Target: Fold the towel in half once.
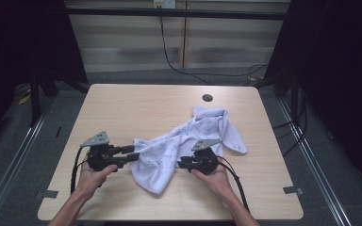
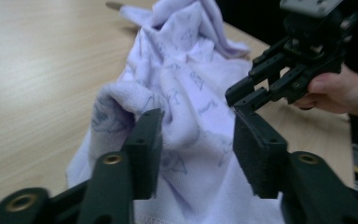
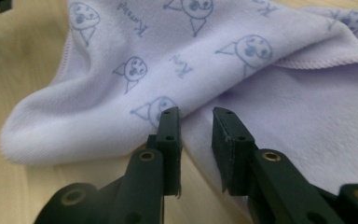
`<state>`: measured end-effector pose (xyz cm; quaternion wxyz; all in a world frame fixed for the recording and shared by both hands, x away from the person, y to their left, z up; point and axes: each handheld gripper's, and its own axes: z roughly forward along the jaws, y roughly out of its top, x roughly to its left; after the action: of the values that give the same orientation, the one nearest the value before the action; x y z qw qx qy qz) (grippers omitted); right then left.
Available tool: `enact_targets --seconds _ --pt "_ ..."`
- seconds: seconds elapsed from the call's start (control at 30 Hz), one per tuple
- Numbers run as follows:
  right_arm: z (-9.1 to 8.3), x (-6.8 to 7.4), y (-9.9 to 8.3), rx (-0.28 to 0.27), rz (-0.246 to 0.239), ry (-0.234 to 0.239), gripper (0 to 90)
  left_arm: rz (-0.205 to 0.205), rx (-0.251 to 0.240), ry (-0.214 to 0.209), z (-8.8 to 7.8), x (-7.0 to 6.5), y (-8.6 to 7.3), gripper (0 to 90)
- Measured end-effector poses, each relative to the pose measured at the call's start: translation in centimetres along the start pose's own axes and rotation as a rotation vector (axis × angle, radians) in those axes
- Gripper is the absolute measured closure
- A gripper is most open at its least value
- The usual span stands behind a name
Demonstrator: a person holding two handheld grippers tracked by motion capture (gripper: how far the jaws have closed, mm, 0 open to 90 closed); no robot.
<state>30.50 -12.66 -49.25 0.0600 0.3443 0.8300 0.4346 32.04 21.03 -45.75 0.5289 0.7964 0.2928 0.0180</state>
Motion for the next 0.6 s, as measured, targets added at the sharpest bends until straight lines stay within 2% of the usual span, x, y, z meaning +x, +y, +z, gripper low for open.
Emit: enact_targets --seconds 0.03,0.13,0.17,0.2,0.23,0.27,0.3,0.33,0.37,0.4,0.47,0.53,0.6 --pt "0.4 0.0 0.1 0.009 -0.002 -0.013 68.7 0.002 0.019 -0.005 0.6 0.0 -0.1 41.7" --pt "1.3 -0.1 0.2 0.021 -0.015 -0.046 61.9 -0.007 0.087 0.017 2.3 0.3 -0.7 33.7" --pt "1.4 -0.2 0.1 0.018 -0.018 -0.058 59.7 0.0 0.114 0.05 2.8 0.3 -1.0 36.0" --pt "1.5 -0.2 0.1 0.015 -0.019 -0.067 59.2 0.017 0.132 0.083 3.1 0.3 -1.2 48.2" --pt "1.6 -0.3 0.0 0.01 -0.012 -0.065 59.1 0.011 0.144 0.088 3.3 0.5 -1.4 63.4" --pt "1.8 -0.2 -0.1 0.018 -0.008 -0.056 59.4 -0.006 0.137 0.096 3.2 0.8 -1.4 70.5" --pt "1.9 -0.1 -0.1 0.034 -0.017 -0.053 64.1 -0.015 0.127 0.109 2.9 1.1 -1.4 78.3" --pt "1.9 0.1 -0.2 0.034 -0.031 -0.059 76.6 -0.031 0.103 0.12 2.5 1.3 -1.2 82.4" --pt "1.6 0.2 -0.2 0.031 -0.033 -0.041 86.3 -0.049 0.074 0.121 1.9 1.6 -1.1 84.4" --pt "1.2 0.2 -0.3 0.022 -0.035 -0.029 90.0 -0.064 0.049 0.126 1.2 1.9 -0.9 85.5" --pt "0.2 0.5 -0.5 0.025 -0.049 -0.031 90.0 -0.112 -0.013 0.1 -0.2 2.5 -0.6 86.0" --pt "-1.1 0.7 -0.9 0.036 -0.06 -0.042 90.0 -0.141 -0.059 0.12 -1.5 3.0 -0.5 86.2" --pt "-2.6 0.6 -1.7 0.041 -0.059 -0.054 90.0 -0.188 -0.095 0.11 -2.5 3.7 -0.6 86.1"
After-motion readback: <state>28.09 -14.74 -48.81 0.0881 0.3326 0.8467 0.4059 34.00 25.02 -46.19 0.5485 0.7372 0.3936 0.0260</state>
